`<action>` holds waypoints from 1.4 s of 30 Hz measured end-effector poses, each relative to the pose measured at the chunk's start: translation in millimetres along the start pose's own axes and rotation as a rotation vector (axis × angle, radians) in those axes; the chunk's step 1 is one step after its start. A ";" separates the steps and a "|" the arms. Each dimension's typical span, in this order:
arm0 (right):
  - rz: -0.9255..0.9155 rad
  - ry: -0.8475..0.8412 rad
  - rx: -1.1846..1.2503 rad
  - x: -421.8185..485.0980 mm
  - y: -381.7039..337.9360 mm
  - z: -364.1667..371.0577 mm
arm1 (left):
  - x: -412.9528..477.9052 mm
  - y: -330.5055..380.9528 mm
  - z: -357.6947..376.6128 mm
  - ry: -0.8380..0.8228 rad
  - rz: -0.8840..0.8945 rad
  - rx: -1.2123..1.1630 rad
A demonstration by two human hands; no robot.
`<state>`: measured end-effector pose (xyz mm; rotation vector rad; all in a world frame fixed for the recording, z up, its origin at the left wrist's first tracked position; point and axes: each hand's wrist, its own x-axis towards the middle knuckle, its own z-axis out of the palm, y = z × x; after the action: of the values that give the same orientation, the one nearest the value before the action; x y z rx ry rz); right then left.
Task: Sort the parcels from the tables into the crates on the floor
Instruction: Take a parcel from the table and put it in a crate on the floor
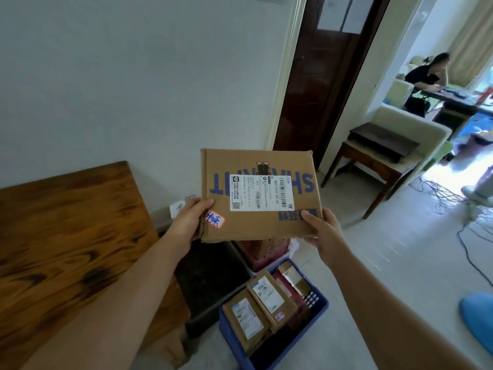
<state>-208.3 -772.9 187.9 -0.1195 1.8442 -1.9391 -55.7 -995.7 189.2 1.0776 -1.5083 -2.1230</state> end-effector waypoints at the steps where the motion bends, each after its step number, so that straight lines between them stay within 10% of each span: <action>1: 0.014 0.009 -0.018 22.7 -6.4 -0.9 | 18.8 4.6 11.1 0.005 -0.014 -0.008; 25: 0.157 -0.504 -0.295 477.5 26.8 -15.5 | 319.6 -37.9 198.7 0.549 -0.176 -0.061; 42: 0.170 -0.545 -0.433 574.3 96.4 25.2 | 426.0 -85.9 183.7 0.601 -0.178 0.063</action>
<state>-685.2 -1015.0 -44.0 -0.5492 1.7836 -1.2088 -458.9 -1111.9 -26.4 1.7303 -1.2221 -1.6301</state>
